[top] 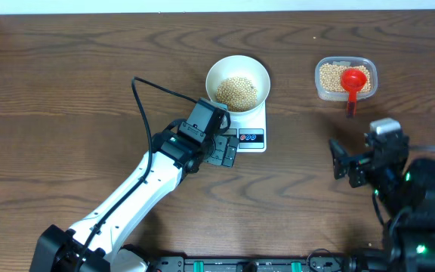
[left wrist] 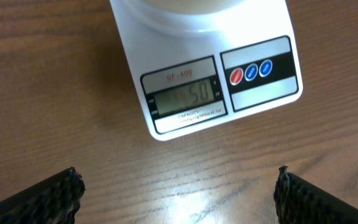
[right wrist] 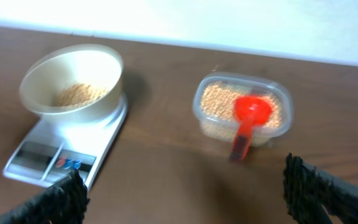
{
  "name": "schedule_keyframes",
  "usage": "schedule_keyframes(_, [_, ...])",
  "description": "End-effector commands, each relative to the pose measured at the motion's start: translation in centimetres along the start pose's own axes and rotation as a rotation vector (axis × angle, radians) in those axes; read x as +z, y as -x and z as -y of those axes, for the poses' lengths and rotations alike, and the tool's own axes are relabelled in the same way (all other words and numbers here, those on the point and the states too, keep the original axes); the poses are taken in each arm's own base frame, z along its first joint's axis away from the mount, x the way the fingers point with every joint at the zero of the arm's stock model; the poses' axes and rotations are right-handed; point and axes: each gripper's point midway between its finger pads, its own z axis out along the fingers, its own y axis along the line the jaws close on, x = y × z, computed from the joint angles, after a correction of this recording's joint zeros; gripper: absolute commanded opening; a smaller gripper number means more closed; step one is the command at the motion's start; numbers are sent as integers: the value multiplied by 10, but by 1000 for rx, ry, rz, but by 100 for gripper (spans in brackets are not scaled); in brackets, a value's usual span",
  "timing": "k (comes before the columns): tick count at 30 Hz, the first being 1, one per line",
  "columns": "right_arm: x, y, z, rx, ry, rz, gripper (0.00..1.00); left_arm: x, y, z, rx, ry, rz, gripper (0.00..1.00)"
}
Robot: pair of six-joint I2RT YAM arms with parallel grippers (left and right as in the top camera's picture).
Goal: Scoop item into bowl and weigh 50g on scale
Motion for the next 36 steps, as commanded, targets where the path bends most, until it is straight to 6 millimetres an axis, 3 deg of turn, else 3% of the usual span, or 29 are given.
schedule_keyframes(1, [-5,-11,12,59,-88,77,99,-1,0,-3,4,12,6,100])
schedule_keyframes(18, [2,-75,22,32,-182,233,99,-1,0,-3,3,12,6,100])
schedule_keyframes(36, [-2,-69,28,5,-221,267,99,-1,0,-3,4,12,6,100])
